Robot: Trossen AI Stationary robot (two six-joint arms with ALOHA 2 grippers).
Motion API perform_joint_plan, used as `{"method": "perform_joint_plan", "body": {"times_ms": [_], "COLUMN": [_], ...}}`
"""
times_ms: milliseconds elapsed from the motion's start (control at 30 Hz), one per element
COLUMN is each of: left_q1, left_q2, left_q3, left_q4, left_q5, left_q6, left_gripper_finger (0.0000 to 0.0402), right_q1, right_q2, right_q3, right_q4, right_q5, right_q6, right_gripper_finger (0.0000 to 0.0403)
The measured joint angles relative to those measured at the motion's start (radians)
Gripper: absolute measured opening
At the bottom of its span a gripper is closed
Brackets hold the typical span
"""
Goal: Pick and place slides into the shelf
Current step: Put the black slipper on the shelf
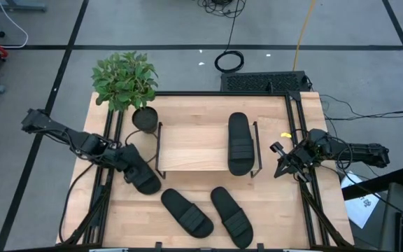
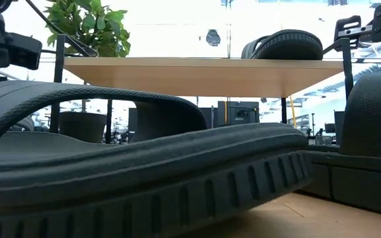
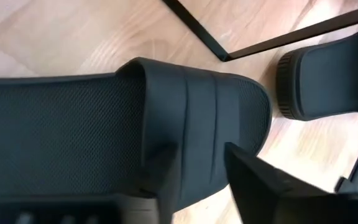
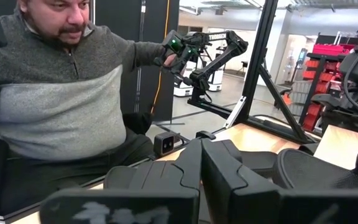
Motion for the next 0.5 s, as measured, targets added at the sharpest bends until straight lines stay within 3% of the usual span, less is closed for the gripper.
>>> {"method": "perform_joint_plan", "body": {"times_ms": [300,500], "left_q1": [0.0,0.001], "left_q2": [-0.002,-0.001], "left_q3": [0.003,0.021], "left_q4": [0.004,-0.047], "left_q5": [-0.044,-0.135], "left_q6": [0.076,0.106], "left_gripper_finger": [0.0292,0.0341], "right_q1": [0.0,0.0], "right_q2": [0.0,0.0], "right_q3": [0.0,0.0], "right_q4": [0.001,0.001], "right_q5": [0.0,0.0], "right_q6": [0.0,0.0], "right_gripper_finger": [0.0,0.0]}}
